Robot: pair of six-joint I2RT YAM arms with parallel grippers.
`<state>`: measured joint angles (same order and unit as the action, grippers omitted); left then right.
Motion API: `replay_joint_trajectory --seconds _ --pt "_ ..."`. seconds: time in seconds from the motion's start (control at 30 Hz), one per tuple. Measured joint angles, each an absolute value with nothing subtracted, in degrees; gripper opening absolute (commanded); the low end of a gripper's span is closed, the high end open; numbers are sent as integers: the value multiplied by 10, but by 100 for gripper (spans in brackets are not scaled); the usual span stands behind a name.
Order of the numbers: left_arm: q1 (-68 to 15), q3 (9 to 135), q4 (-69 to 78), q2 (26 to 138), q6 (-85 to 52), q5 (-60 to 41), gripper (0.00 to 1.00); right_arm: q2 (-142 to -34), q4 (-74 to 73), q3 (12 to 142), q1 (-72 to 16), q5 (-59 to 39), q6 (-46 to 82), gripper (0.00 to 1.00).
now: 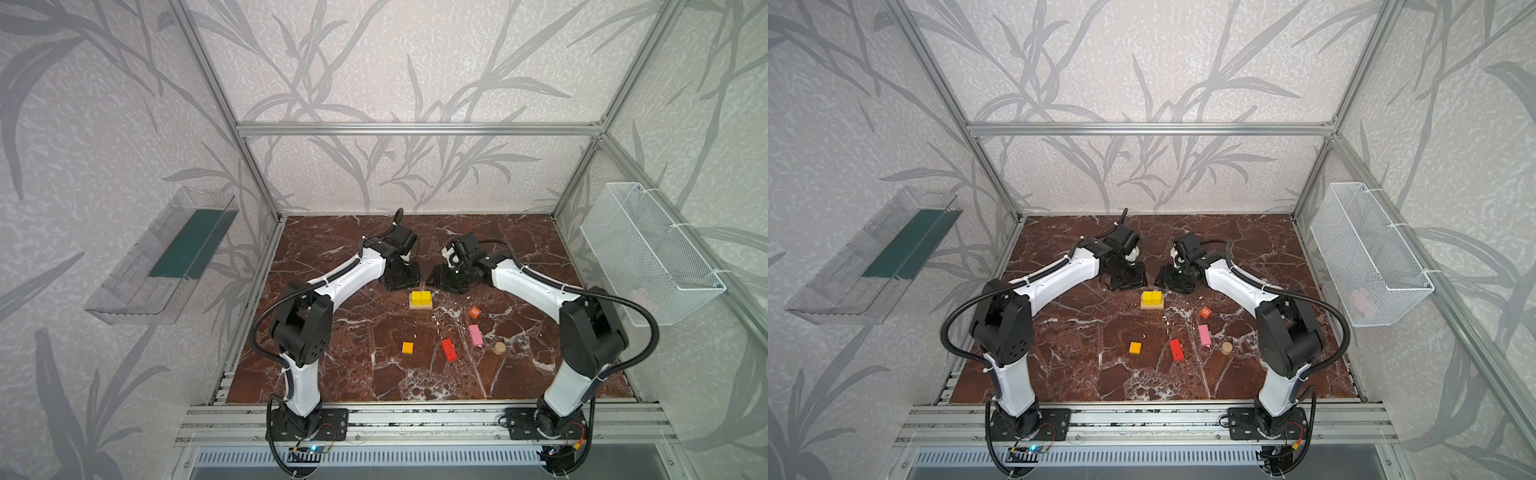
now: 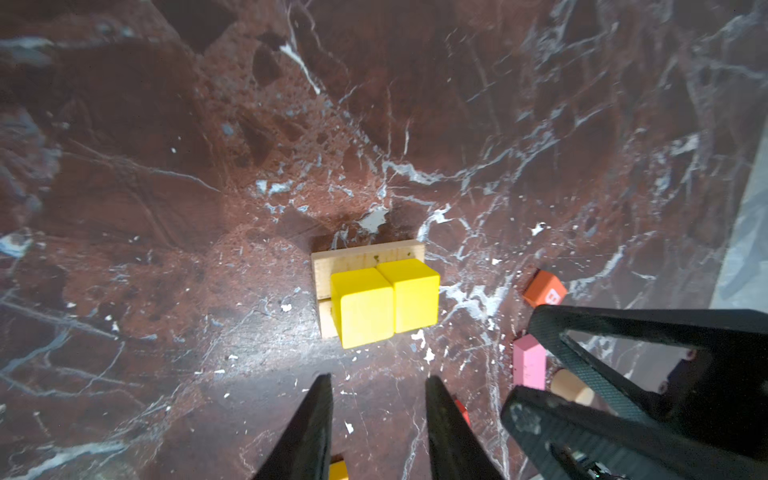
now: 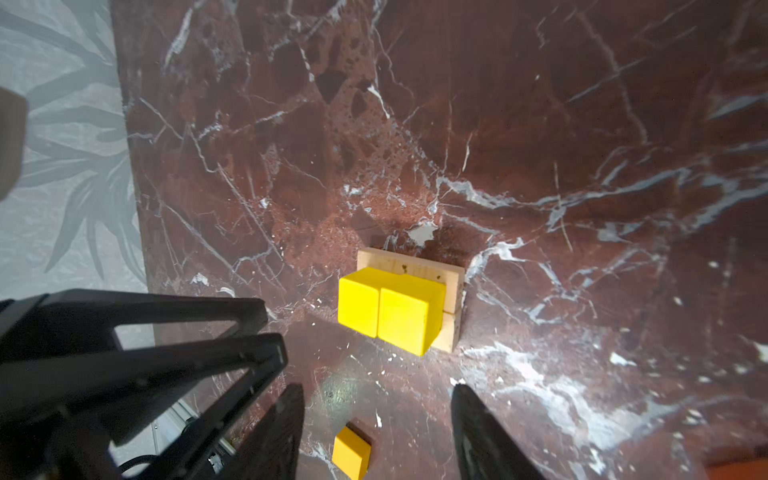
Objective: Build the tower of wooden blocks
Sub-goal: 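Raise the left gripper away while the right gripper moves toward the pink bar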
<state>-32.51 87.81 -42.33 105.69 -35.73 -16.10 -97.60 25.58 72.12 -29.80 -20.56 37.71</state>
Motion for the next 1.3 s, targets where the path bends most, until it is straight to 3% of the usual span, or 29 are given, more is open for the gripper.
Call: replay_joint_trajectory --seconds 0.13,0.33,0.47,0.7,0.87,1.1,1.3 --pt "-325 846 -411 987 -354 -157 37 -893 268 671 -304 -179 378 52" --pt "-325 773 -387 883 -347 -144 37 -768 297 551 -325 -119 397 23" --pt "-325 744 -376 852 -345 -134 36 -730 319 482 -333 -86 421 20" --pt "-325 716 -365 845 -345 -134 35 -701 354 430 -333 -37 443 52" --pt "-325 709 -364 840 -345 -134 35 -701 359 430 -333 -13 444 69" --pt "-325 708 -364 823 -345 -133 35 -729 348 421 -332 -10 441 79" --pt "-325 708 -364 823 -345 -133 35 -756 324 411 -321 -25 437 80"
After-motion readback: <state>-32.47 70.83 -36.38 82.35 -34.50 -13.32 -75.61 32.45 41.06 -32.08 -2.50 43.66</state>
